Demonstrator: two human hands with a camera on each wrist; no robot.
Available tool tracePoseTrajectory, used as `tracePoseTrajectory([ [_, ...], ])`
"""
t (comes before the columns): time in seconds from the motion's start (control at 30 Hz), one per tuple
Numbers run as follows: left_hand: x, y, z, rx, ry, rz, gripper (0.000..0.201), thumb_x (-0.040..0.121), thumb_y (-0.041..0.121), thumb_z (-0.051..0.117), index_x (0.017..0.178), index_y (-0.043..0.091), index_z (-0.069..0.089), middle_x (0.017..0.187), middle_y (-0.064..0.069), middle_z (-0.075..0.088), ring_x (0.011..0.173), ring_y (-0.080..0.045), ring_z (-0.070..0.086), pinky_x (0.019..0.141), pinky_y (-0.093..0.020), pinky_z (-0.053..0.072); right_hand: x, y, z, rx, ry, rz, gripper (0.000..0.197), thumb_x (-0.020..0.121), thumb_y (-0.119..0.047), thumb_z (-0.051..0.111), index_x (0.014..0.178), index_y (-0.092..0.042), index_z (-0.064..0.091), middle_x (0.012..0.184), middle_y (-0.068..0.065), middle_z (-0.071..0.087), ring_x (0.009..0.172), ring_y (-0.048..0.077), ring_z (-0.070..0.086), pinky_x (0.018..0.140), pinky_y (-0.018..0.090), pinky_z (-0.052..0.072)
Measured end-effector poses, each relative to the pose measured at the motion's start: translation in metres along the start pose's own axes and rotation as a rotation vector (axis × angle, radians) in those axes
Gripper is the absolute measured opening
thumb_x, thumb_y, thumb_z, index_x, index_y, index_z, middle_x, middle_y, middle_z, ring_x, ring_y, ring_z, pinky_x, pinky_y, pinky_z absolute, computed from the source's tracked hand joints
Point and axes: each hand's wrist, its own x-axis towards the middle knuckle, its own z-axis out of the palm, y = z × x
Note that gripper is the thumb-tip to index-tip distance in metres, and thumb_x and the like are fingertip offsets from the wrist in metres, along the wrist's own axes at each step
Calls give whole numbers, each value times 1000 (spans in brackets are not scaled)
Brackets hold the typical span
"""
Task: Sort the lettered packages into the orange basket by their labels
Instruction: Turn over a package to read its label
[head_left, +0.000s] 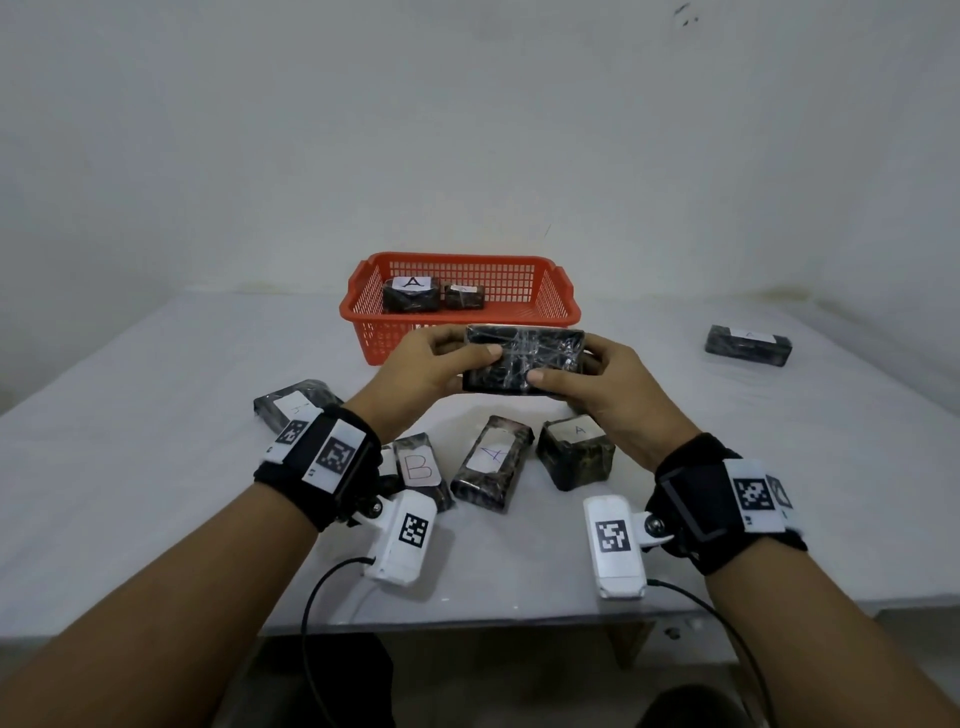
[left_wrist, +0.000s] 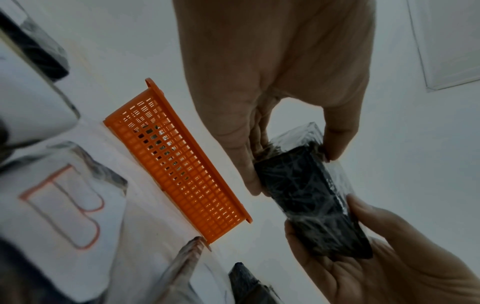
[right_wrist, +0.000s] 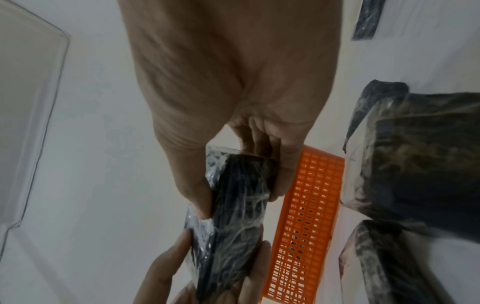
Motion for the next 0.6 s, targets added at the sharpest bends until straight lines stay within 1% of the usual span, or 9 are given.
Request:
tracePoseTrajectory([
  [0.1, 0, 0, 2, 28, -30, -3, 48, 86, 22, 81, 126, 0, 67, 122, -17, 75, 116, -32, 72, 106, -53, 53, 0, 1, -2, -2, 4, 2, 41, 84, -10, 84, 122, -12, 69, 113, 6, 79, 99, 15, 76, 69, 14, 54],
  [0.2, 1, -1, 3, 103, -2, 11, 39, 88, 14, 80, 124, 4, 69, 117, -15, 77, 112, -33, 73, 105, -55, 54, 0, 2, -2, -27, 17, 2, 37, 87, -18, 83, 122, -14, 70, 114, 6, 79, 105, 20, 76, 77, 23, 56],
  [0.27, 0, -2, 3, 117, -7, 14, 37, 90, 9, 77, 125, 4, 68, 117, -14, 77, 111, -31, 74, 103, -51, 56, -1, 2, -2, -42, 44, -11, 35, 88, -25, 82, 120, -16, 72, 112, 6, 79, 106, 22, 75, 81, 29, 56],
  [0.33, -2, -2, 3, 127, -13, 23, 37, 90, 8, 76, 126, 5, 67, 119, -12, 77, 111, -27, 74, 102, -44, 58, -1, 2, -1, -50, 53, -16, 36, 87, -25, 82, 120, -16, 72, 113, 5, 79, 107, 22, 75, 82, 29, 56],
  [0.4, -4, -1, 2, 148, 5, 54, 42, 88, 6, 78, 129, 6, 66, 121, -9, 76, 114, -23, 73, 103, -41, 57, -2, 2, -1, -43, 44, -6, 42, 86, -24, 84, 125, -16, 70, 117, 5, 77, 109, 20, 75, 82, 29, 58],
  [0.47, -4, -1, -1, 182, 21, 79, 51, 84, 2, 81, 132, 7, 63, 125, -6, 74, 117, -18, 71, 105, -39, 56, -3, 2, -1, -6, -5, 46, 51, 84, -31, 85, 130, -17, 68, 123, 6, 75, 113, 21, 74, 90, 36, 61],
  [0.5, -5, 0, -2, 198, 19, 84, 55, 82, 0, 82, 133, 9, 62, 126, -5, 73, 118, -16, 70, 105, -37, 55, -5, 2, -1, 31, -39, 98, 55, 83, -38, 84, 131, -17, 67, 124, 8, 74, 114, 25, 73, 95, 41, 61],
  [0.57, -5, -1, -4, 221, -11, 90, 62, 79, -6, 82, 134, 11, 58, 128, -4, 72, 121, -15, 68, 103, -35, 56, -7, -2, -1, 141, -64, 209, 52, 88, -45, 75, 128, -13, 68, 124, 14, 74, 113, 33, 73, 97, 45, 61],
  [0.6, -6, -1, -5, 228, -33, 94, 64, 78, -7, 83, 134, 12, 57, 129, -4, 71, 122, -16, 67, 102, -34, 57, -8, -3, -1, 198, -58, 242, 47, 92, -41, 70, 127, -10, 69, 122, 16, 75, 110, 33, 74, 96, 44, 61],
])
